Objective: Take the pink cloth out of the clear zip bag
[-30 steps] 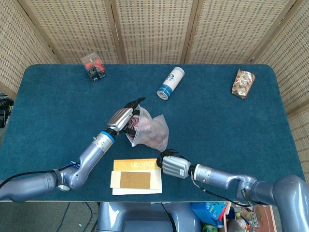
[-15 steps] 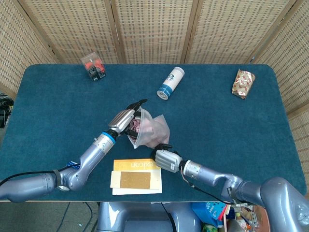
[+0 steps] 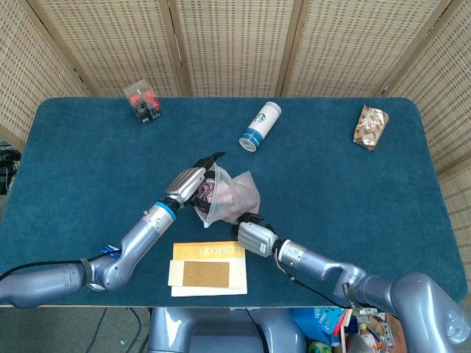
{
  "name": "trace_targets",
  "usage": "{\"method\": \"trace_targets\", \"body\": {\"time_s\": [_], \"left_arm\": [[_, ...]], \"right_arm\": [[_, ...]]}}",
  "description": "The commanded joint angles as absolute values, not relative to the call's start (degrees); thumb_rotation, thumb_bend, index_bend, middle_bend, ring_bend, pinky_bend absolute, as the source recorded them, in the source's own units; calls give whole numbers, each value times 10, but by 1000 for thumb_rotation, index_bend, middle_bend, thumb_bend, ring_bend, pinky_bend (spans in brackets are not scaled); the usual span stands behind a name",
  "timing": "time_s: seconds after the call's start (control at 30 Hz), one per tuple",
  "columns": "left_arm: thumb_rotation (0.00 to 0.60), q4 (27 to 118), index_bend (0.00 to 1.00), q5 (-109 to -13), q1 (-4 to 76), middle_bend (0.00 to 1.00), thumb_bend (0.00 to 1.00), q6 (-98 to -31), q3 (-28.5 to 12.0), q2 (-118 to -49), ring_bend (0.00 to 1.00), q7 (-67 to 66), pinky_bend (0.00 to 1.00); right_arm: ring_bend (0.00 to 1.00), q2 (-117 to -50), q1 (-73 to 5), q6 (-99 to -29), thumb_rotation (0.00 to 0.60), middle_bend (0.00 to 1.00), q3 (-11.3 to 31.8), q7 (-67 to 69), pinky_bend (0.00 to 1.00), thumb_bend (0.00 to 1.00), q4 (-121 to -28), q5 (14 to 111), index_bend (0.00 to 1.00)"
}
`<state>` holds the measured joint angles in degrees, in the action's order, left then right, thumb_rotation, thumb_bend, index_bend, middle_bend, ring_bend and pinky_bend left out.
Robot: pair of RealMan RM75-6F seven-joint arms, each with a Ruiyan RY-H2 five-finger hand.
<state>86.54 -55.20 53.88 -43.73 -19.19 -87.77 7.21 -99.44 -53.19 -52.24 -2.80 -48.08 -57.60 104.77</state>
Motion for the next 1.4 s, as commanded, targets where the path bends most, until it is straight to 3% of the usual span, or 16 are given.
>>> {"method": "trace_targets", "body": {"time_s": [0.03, 0.1, 0.17, 0.23, 0.93, 1.4], "left_arm": [[600, 865, 725, -551, 538, 0, 332, -436, -191, -877, 0, 73, 0], [600, 864, 725, -549, 538, 0, 332, -434, -191, -876, 0, 77, 0], [600, 864, 725, -550, 536, 0, 332, -432, -191, -874, 0, 80, 0], [600, 862, 725, -551, 535, 0, 332, -431, -191, -872, 0, 83, 0], [600, 849, 725, -570, 520, 0, 331, -434, -193, -856, 0, 114, 0], [600, 824, 726, -596, 454, 0, 331, -465, -195, -746, 0, 159, 0]], "right_arm": [[649, -1002, -528, -530, 600, 729, -24, -485, 859, 314, -568, 1044, 596], [734, -1010, -524, -538, 600, 818, -19, -481, 957, 565, -563, 1041, 778], [783, -1017, -520, -546, 600, 870, -16, -473, 997, 696, -557, 1037, 842], [805, -1019, -520, -550, 600, 892, -17, -470, 1000, 750, -555, 1038, 865], [821, -953, -494, -525, 600, 914, -4, -553, 1000, 800, -632, 995, 899], [824, -861, -431, -544, 600, 917, 34, -605, 1000, 803, -622, 891, 904]]}}
